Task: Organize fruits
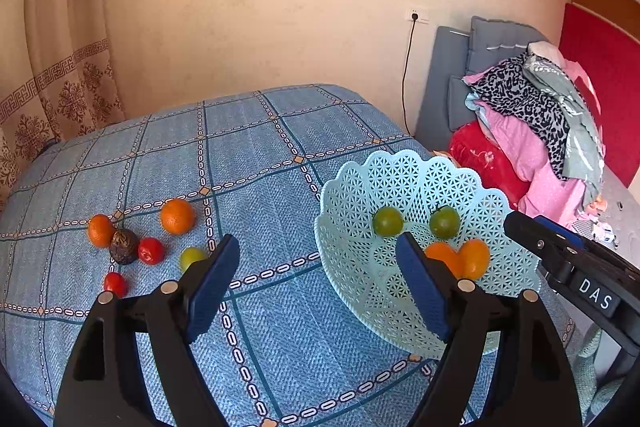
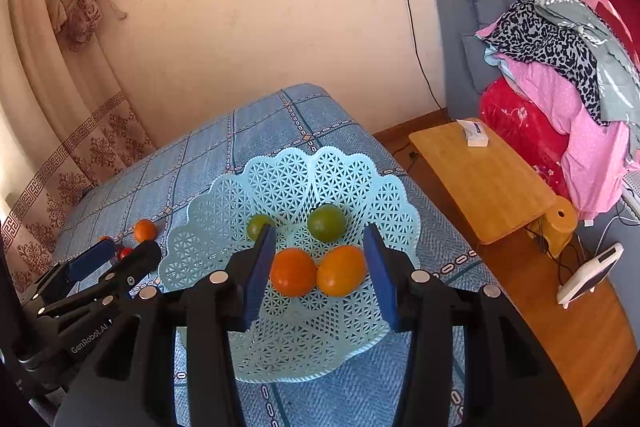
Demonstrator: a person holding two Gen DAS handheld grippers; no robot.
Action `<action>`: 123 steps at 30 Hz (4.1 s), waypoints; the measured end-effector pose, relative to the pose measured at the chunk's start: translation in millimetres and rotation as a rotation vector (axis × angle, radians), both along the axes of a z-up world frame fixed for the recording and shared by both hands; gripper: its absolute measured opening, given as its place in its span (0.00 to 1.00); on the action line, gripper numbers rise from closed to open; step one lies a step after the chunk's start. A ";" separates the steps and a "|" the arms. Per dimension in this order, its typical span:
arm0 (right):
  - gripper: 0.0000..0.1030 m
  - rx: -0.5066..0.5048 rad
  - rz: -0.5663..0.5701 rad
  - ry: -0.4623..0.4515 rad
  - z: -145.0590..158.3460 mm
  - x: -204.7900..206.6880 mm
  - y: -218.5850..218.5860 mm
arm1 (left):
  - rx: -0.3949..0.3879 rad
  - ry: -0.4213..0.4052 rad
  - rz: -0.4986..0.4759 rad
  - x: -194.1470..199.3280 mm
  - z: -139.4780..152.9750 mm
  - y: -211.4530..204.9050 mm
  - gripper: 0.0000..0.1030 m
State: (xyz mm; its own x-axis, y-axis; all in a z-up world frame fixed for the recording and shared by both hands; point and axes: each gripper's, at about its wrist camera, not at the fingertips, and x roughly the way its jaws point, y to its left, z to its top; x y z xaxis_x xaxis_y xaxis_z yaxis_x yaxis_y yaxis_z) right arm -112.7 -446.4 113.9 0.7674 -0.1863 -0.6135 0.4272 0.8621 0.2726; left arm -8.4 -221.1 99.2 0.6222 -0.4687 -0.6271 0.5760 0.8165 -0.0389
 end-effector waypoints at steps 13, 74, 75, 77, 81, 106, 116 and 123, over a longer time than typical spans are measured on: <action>0.69 -0.019 0.056 -0.051 6.1 -1.0 19.9 | 0.029 -0.052 0.070 4.4 9.7 21.8 0.89; 0.70 -0.131 0.407 0.031 -16.3 96.6 164.1 | 0.121 0.169 0.298 114.4 -84.5 156.5 0.35; 0.70 -0.136 0.411 0.034 -18.0 99.2 165.8 | 0.115 0.172 0.293 114.3 -84.0 156.5 0.31; 0.70 -0.143 0.421 0.039 -22.4 103.6 169.1 | 0.101 0.177 0.283 113.5 -82.4 157.8 0.25; 0.70 -0.156 0.451 0.047 -29.0 110.2 176.2 | 0.081 0.177 0.296 111.8 -75.7 164.9 0.25; 0.55 -0.224 0.536 0.193 -74.2 185.4 216.5 | -0.012 0.114 0.402 100.0 -41.3 202.9 0.25; 0.33 -0.210 0.524 0.200 -82.0 184.9 211.9 | -0.010 0.123 0.397 101.3 -44.4 201.7 0.25; 0.27 -0.189 0.529 0.193 -81.3 183.9 210.2 | -0.008 0.130 0.397 103.3 -46.5 201.7 0.25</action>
